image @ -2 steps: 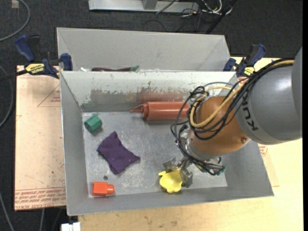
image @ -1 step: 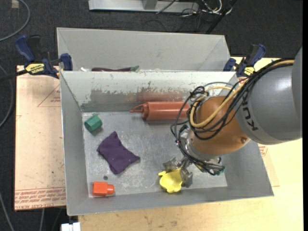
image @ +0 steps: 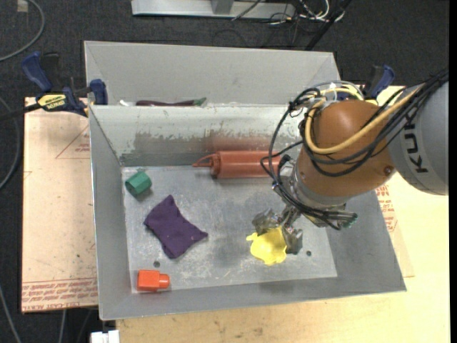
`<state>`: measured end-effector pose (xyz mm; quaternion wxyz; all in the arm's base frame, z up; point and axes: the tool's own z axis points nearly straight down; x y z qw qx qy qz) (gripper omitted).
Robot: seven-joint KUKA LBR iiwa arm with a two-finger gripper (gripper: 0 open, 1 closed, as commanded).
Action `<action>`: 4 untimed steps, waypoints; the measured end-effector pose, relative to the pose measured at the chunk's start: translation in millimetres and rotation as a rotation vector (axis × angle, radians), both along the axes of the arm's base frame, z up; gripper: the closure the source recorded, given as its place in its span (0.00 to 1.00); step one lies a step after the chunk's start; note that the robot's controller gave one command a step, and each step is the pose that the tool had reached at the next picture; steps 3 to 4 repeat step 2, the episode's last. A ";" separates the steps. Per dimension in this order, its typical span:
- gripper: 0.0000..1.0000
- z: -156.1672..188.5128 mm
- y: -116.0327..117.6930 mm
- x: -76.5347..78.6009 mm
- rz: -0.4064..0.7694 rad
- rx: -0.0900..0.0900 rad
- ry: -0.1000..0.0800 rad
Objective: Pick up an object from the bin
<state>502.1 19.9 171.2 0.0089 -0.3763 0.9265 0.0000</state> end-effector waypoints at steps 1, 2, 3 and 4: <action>1.00 0.0 0.0 0.0 0.000 0.000 0.000; 1.00 42.3 -3.1 -1.7 0.003 0.001 0.007; 1.00 42.3 -3.1 -1.7 0.003 0.001 0.007; 1.00 42.3 -3.1 -1.7 0.003 0.001 0.007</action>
Offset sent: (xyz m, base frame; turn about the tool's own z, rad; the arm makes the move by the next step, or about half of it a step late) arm -0.0007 -0.0078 0.0912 -0.0064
